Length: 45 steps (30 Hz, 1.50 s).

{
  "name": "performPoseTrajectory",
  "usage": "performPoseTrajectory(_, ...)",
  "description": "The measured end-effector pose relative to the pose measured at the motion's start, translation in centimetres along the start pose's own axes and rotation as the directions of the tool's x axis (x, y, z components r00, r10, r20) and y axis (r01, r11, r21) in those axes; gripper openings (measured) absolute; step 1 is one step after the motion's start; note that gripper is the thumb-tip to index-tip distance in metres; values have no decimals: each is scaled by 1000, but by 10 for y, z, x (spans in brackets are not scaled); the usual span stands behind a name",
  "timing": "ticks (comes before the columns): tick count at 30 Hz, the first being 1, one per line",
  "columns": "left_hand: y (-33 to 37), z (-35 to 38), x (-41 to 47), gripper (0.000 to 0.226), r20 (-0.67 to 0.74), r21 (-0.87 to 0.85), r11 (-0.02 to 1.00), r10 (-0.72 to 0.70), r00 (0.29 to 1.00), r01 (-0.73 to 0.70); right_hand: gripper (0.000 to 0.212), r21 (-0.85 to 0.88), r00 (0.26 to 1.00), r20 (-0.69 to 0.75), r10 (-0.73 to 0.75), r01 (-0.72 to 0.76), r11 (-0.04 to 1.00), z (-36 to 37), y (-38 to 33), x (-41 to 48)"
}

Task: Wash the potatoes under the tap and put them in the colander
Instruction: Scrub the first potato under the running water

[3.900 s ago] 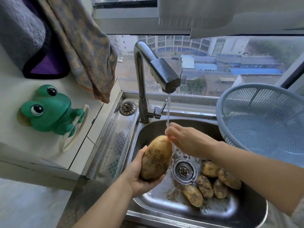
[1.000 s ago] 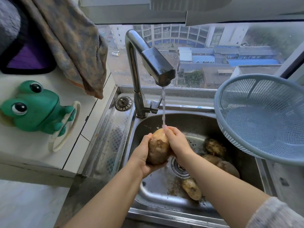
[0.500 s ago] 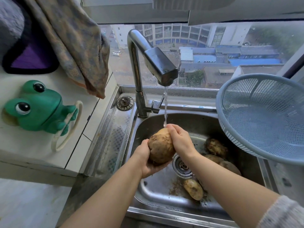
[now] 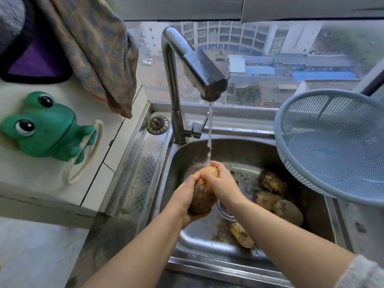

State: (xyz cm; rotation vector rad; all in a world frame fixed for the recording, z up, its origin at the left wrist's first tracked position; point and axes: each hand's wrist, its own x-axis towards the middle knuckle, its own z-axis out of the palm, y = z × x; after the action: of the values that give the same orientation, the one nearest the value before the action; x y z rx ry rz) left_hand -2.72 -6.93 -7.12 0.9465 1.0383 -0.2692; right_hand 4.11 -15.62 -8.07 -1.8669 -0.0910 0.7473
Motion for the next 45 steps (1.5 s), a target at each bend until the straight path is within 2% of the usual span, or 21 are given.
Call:
performPoseTrajectory(5,-15,3,2,37,-66,58,987,150,986,-147,35,25,993,-58,99,-98,995,1,-4,9)
performPoseTrajectory(9,-20,-3,5,50,-99,158,954,270,958,-253,22,86,986,-37,161,-158,984,0,-6,14)
performPoseTrajectory(11,-18,-6,5,48,-88,172,950,280,956,-262,27,66,992,-72,102,-98,993,-3,-5,12)
performPoseTrajectory(13,-13,-7,2,39,-49,98,973,216,975,-210,31,8,997,-74,9,-9,1000,-4,-1,8)
performPoseTrajectory(16,-10,-8,2,31,5,60,988,144,989,-145,39,-155,995,-38,-94,87,984,1,7,0)
performPoseTrajectory(18,-10,-7,2,37,28,84,981,176,984,-177,43,-264,988,-53,-143,125,956,2,6,-2)
performPoseTrajectory(20,-11,-9,3,53,40,149,951,270,962,-272,33,-338,987,-30,-161,141,931,-1,-3,1)
performPoseTrajectory(22,-12,-11,2,60,38,274,890,368,929,-364,30,-403,997,39,-69,79,912,-2,-17,10)
performPoseTrajectory(24,-13,-16,1,56,36,401,802,469,882,-443,31,-438,991,89,98,-49,897,-7,-31,20)
performPoseTrajectory(26,-15,-21,-1,62,72,478,734,516,854,-483,28,-319,953,141,268,-212,924,-16,-36,22)
performPoseTrajectory(27,-15,-22,-2,65,86,473,738,504,859,-480,27,-196,929,180,323,-287,937,-19,-34,22)
performPoseTrajectory(29,-14,-23,-6,59,55,365,834,425,904,-414,26,47,921,202,332,-348,936,-19,-28,17)
performPoseTrajectory(31,-11,-20,-10,45,0,131,954,271,962,-269,29,276,959,110,259,-280,919,-7,-14,16)
performPoseTrajectory(32,-9,-16,-12,41,-4,30,982,186,983,-185,31,312,980,32,197,-197,930,0,-9,12)
performPoseTrajectory(34,-6,-12,-15,40,14,-131,991,21,1000,-19,30,219,991,-130,22,7,976,13,-4,1)
performPoseTrajectory(36,-4,-10,-16,45,62,-260,960,-87,994,100,35,80,965,-214,-151,171,982,18,-1,-11)
performPoseTrajectory(38,-1,-9,-17,48,91,-271,956,-89,992,111,41,-76,944,-187,-271,261,962,15,-3,-15)
performPoseTrajectory(39,1,-9,-16,47,91,-232,969,-62,994,81,36,-151,944,-148,-296,274,950,11,-7,-13)
performPoseTrajectory(41,5,-8,-13,41,62,-101,994,35,997,-29,29,-244,964,-70,-255,232,942,5,-17,-4)
performPoseTrajectory(43,7,-6,-13,35,35,11,987,159,987,-159,29,-225,987,-34,-158,147,963,0,-30,8)
performPoseTrajectory(45,8,-6,-15,31,20,46,972,231,973,-232,30,-188,998,28,-57,62,980,-4,-40,19)
